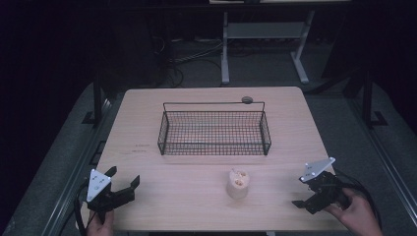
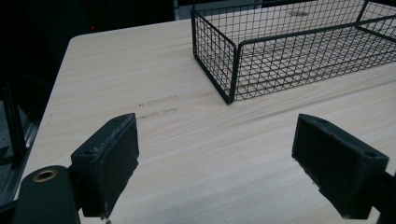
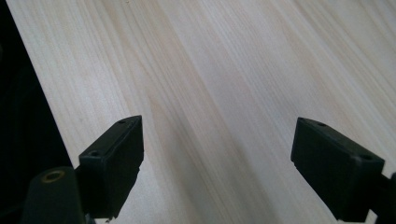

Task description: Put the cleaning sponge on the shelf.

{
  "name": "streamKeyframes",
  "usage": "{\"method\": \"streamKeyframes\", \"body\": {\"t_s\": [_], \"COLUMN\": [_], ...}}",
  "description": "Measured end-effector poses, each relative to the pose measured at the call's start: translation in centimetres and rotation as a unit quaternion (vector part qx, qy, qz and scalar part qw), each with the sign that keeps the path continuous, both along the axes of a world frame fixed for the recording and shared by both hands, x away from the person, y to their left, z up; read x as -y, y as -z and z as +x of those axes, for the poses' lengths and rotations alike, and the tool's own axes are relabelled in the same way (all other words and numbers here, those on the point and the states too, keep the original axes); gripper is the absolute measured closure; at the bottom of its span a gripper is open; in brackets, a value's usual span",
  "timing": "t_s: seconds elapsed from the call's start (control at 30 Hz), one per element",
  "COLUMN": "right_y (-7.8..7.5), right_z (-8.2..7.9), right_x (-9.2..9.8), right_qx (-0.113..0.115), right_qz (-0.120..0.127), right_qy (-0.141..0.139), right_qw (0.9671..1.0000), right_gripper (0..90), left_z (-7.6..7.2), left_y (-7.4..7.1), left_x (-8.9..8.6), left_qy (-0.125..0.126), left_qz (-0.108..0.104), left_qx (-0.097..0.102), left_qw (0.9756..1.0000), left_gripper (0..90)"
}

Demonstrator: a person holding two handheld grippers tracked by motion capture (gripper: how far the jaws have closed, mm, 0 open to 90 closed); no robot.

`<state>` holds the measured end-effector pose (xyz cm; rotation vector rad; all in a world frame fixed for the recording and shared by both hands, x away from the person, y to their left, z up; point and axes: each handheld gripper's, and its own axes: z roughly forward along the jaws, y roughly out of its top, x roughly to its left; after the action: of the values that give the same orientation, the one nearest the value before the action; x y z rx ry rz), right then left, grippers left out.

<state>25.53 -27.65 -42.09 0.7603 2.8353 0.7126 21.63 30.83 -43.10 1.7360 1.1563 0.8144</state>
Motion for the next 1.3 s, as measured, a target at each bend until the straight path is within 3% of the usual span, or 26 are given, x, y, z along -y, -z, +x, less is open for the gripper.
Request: {"method": "streamKeyframes", "body": {"t_s": [0.47,0.57,0.9,1.3], "right_y": [-1.0,-1.8,-3.0,-4.4], "right_z": [1.0,1.3,2.4,3.4], "right_x": [-1.6,-2.8,-5.4,-7.7], "right_qx": [0.008,0.017,0.009,0.0], "right_qz": [-0.001,-0.007,-0.021,-0.033], "right_qy": [-0.032,-0.053,-0.093,-0.121], "right_qw": [0.9995,0.9984,0.9954,0.9921], "right_gripper": [16.8,16.7,19.0,18.5], "left_z": [0.1,0.0,-0.1,-0.1], "left_y": [0.0,0.0,-0.1,0.0], "left_x": [0.1,0.0,0.0,0.0], "left_qy": [0.001,0.002,0.002,0.002], "left_qz": [0.002,0.005,0.002,0.003], "left_qx": [-0.001,0.0,0.003,0.002], "left_qw": [1.0,1.0,1.0,1.0], "left_gripper": [14.0,14.0,14.1,14.0]}}
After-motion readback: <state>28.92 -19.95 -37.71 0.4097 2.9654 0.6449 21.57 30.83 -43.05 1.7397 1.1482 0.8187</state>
